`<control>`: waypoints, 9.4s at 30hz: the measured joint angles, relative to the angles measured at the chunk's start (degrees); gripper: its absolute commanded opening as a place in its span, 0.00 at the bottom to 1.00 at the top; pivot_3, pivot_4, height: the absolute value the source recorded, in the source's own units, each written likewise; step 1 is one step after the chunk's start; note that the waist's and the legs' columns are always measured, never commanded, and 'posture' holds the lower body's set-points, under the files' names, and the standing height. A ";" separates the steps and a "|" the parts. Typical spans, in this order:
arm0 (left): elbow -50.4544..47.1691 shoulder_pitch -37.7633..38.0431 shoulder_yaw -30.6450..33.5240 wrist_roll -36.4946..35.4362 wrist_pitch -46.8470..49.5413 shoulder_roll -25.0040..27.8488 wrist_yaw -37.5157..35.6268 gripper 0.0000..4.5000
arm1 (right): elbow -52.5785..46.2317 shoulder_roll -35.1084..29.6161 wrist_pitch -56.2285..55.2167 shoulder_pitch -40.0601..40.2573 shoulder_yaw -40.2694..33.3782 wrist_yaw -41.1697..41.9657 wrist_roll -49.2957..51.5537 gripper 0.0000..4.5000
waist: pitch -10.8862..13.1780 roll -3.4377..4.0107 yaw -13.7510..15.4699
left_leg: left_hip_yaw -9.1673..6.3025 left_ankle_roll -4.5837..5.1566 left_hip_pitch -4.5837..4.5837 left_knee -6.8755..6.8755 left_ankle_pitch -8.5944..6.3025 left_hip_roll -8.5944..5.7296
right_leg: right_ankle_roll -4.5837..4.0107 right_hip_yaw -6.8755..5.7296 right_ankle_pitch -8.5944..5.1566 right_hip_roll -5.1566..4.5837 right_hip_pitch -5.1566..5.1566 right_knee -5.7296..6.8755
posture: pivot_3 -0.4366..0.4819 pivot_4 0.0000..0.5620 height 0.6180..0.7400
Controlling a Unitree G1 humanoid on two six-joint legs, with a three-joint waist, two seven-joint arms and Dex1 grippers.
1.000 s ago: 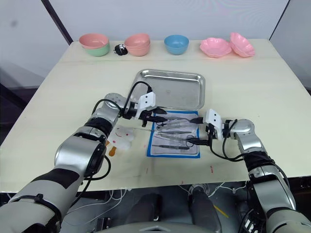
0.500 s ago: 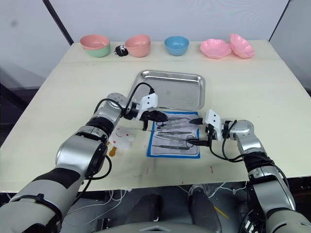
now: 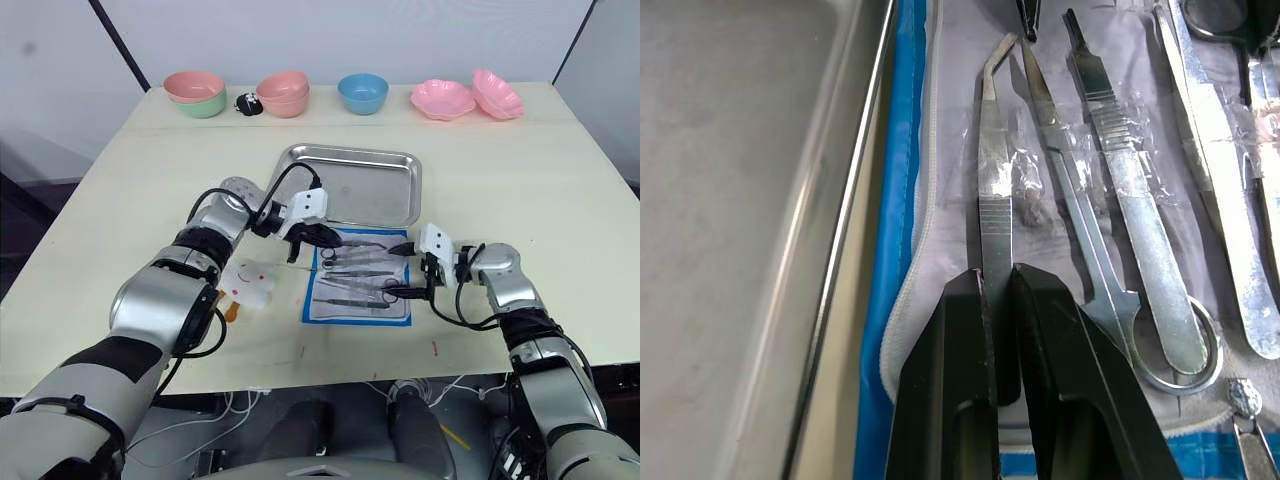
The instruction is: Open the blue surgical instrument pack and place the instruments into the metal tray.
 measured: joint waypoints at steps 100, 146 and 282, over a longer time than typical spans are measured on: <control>-8.36 -0.97 15.81 -11.81 46.32 -5.20 62.62 0.01 | -1.64 1.34 0.23 1.04 0.42 -2.71 -0.54 1.00 | -0.07 -0.11 -0.06 | -0.25 -0.03 0.12 -0.08 -0.01 0.06 | 0.00 0.04 0.01 -0.02 0.01 0.02 | 0.48 0.27 1.00; -24.85 12.91 1.74 -15.94 4.81 8.53 -3.25 0.99 | -3.88 1.46 0.22 2.62 0.38 -4.61 -0.50 1.00 | -0.16 -0.05 0.02 | -0.02 -0.03 0.14 -0.16 -0.01 0.07 | -0.03 0.08 0.00 0.01 0.03 -0.07 | 0.48 0.27 1.00; -7.10 -0.09 -7.34 -2.01 8.23 -0.12 -5.12 0.01 | -6.53 2.36 2.04 4.30 0.91 -7.84 -0.41 1.00 | -0.45 -0.07 -0.10 | -0.04 -0.01 0.26 -0.15 -0.02 0.21 | 0.20 -0.03 -0.17 0.20 0.25 -0.16 | 0.48 0.27 1.00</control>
